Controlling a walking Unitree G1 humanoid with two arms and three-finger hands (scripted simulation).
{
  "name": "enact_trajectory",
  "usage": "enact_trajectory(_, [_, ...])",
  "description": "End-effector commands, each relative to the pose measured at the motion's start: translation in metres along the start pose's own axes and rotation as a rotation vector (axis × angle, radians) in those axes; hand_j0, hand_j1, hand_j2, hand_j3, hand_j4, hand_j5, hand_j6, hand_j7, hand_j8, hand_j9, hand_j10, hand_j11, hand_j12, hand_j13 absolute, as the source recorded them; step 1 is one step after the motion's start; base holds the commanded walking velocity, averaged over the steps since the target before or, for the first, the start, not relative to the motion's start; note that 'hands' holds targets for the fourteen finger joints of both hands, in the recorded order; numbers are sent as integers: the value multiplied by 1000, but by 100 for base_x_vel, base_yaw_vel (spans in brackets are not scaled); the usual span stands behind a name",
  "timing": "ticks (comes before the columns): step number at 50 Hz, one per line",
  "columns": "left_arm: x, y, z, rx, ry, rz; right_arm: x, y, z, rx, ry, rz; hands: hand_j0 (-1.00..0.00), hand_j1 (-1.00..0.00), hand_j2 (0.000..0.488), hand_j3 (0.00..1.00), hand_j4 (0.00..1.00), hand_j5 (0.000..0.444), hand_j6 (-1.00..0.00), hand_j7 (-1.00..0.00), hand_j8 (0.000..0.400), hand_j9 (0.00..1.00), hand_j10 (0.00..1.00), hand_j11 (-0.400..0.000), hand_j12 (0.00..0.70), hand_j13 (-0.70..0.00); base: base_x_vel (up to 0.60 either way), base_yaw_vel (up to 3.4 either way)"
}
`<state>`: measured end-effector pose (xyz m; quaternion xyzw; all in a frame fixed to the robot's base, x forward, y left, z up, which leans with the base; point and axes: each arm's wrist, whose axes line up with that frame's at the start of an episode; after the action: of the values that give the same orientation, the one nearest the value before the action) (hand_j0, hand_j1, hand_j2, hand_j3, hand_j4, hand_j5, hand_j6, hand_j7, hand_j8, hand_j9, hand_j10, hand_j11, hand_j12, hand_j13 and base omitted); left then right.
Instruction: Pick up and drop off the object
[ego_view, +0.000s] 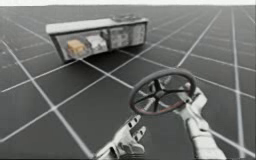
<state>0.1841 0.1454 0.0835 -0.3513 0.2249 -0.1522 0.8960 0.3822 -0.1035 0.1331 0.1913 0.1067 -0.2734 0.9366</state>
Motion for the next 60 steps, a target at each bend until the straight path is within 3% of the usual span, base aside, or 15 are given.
enact_trajectory(1, [2, -4, 1, 16, 5, -8, 2, -5, 6, 27, -13, -8, 0, 0, 0, 1000, 1000, 0, 0, 0, 0, 1000, 1000, -400, 0, -700, 41, 34])
enact_trajectory(60, [2, -4, 1, 16, 5, -8, 2, -5, 6, 27, -13, -8, 0, 0, 0, 1000, 1000, 0, 0, 0, 0, 1000, 1000, -400, 0, -700, 48, 24])
